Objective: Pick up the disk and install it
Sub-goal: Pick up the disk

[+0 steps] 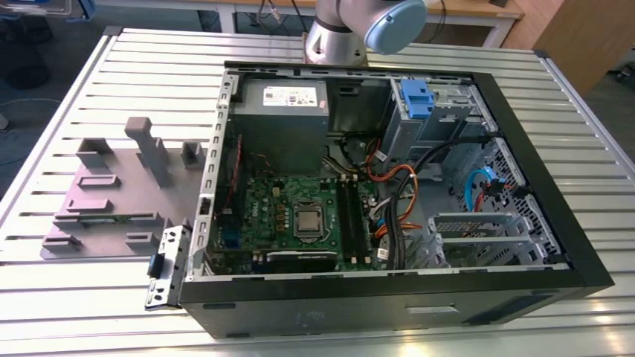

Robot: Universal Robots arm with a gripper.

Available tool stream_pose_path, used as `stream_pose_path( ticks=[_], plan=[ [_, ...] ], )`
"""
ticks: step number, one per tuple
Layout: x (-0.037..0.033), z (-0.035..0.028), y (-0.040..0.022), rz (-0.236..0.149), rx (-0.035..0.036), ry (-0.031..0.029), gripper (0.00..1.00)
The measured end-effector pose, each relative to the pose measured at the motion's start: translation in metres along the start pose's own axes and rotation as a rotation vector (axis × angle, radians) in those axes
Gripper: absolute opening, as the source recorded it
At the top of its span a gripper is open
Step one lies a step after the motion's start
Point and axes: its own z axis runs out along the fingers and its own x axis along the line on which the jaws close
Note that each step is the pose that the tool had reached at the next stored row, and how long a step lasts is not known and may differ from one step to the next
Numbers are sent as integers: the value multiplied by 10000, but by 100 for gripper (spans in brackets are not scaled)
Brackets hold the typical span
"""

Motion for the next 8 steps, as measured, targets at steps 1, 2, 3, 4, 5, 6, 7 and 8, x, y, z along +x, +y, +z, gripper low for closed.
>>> stream_pose_path(
  ticks=[1, 2, 3, 4, 5, 6, 7, 8],
  plan=[
    [0, -4, 0, 0, 0, 1, 37],
    [0, -8, 0, 0, 0, 1, 37],
    [0, -12, 1, 0, 0, 2, 37],
    [0, -15, 1, 0, 0, 2, 37],
    [-1, -19, 1, 0, 0, 3, 37],
    [-1, -21, 1, 0, 0, 3, 37],
    [-1, -24, 1, 0, 0, 4, 37],
    [-1, -27, 1, 0, 0, 4, 37]
  ],
)
